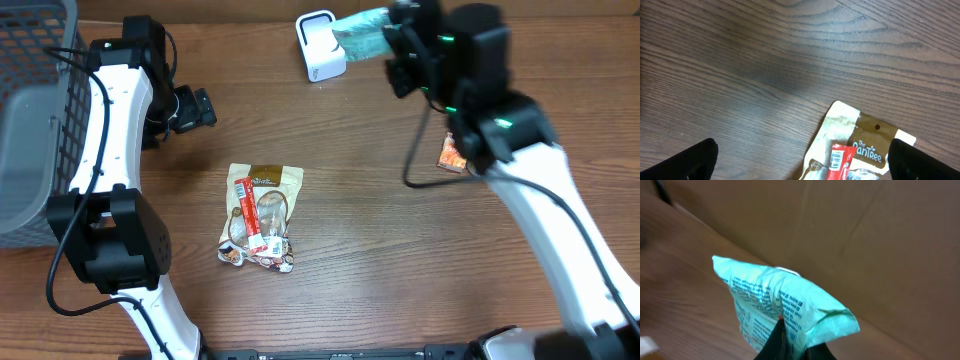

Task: Scan the item barcode
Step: 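Carry the wipes pack with the right gripper to the white scanner, then hold the wipes pack in front of the scanner window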

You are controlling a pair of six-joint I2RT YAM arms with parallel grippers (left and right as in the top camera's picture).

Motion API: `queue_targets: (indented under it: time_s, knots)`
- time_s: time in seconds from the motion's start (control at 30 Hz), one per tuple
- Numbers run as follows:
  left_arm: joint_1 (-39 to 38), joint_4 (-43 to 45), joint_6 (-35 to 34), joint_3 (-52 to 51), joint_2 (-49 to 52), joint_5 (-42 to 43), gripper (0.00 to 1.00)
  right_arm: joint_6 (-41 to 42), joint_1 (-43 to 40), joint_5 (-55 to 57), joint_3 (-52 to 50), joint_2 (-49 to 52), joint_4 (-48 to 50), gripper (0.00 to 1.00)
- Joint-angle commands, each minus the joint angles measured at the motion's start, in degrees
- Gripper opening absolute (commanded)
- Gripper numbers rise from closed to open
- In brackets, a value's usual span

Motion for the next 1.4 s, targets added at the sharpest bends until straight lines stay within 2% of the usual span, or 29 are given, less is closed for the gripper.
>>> queue_targets:
  time_s: [0.0, 0.23, 0.3, 0.5, 0.87, 0.97, 1.13, 1.37]
  knots:
    - [0.1, 0.0, 1.3, -0.3, 0.1, -0.5, 1.00, -11.5, 2.9, 14.1, 0.9, 6.9, 4.6, 0.04]
    - [0.1, 0.0, 1.3, -0.3, 0.1, -0.5, 1.00, -22.5, 6.5, 27.5, 0.9, 21.3, 20.9, 0.04]
    - [0.1, 0.0, 1.3, -0.3, 0.1, -0.5, 1.00, -28.1, 7.3, 33.1, 0.9, 25.5, 28.3, 0.04]
    - [0.1, 0.0, 1.3, -0.3, 0.1, -0.5, 1.00, -43.1, 8.8, 39.5, 0.9, 35.4, 46.7, 0.04]
    - [0.1, 0.0, 1.3, -0.3, 0.1, -0.5, 1.00, -45.9, 9.1, 40.0, 1.0, 39.4, 65.0, 0.04]
    - [0.1, 0.0, 1.3, -0.3, 0.1, -0.5, 1.00, -45.8, 9.5, 38.7, 1.0, 39.5, 66.4, 0.04]
    - [0.1, 0.0, 1.3, -0.3, 0.1, -0.5, 1.00, -45.2, 10.0, 35.8, 1.0, 39.8, 61.8, 0.04]
    - [0.1, 0.0, 1.3, -0.3, 0.1, -0.5, 1.00, -43.3, 10.0, 34.7, 1.0, 42.4, 61.3, 0.04]
